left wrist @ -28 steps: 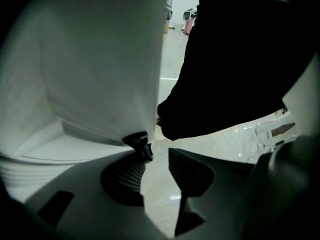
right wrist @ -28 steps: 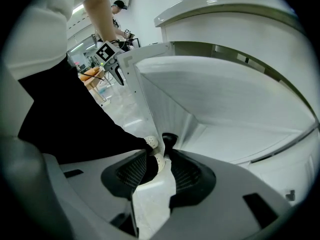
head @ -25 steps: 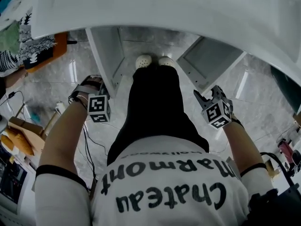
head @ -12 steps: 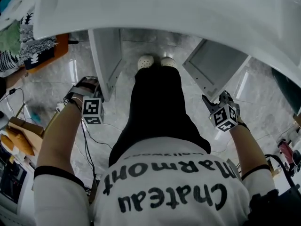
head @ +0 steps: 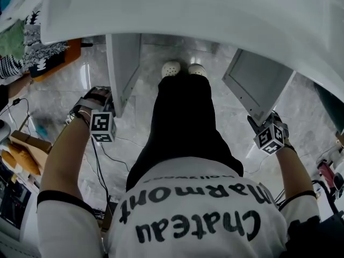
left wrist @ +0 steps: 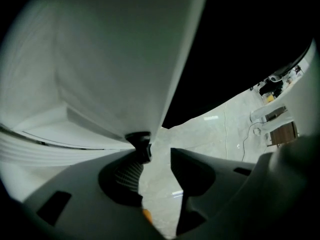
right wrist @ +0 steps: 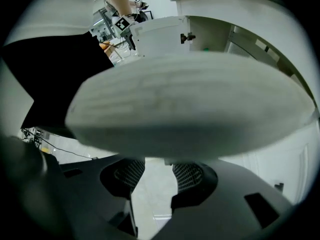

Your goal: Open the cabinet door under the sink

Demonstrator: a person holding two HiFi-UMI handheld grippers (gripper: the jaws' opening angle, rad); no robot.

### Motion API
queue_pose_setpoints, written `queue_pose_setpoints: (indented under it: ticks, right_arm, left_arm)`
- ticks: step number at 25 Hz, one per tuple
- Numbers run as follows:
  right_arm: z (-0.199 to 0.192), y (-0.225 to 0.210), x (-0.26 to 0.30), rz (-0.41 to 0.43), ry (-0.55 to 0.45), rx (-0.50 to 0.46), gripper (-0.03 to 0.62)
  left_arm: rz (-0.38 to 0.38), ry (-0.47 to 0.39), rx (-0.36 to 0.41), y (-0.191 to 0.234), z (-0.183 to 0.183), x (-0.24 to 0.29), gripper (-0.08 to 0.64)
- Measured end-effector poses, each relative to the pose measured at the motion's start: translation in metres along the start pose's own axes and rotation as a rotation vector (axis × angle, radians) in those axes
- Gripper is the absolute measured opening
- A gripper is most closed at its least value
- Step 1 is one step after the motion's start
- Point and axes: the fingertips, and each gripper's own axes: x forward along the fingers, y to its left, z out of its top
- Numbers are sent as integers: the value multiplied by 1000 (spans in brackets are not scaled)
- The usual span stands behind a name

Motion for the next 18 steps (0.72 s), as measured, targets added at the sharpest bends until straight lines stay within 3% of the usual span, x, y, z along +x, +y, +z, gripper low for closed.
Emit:
queue_pose_setpoints:
  ticks: [6,14,18]
  right_arm:
    - [-27,1,-2,31,100,-49,176]
    - [-41,-3,-8,39,149,-79,175]
    - [-49,-4,-12,52,207,-130,179]
  left_arm:
    - [-6,7,48,-1,-10,0,147]
    - [-26,2,59,1,-14,-2,147]
    - [-2,38,64,3,-16,0,147]
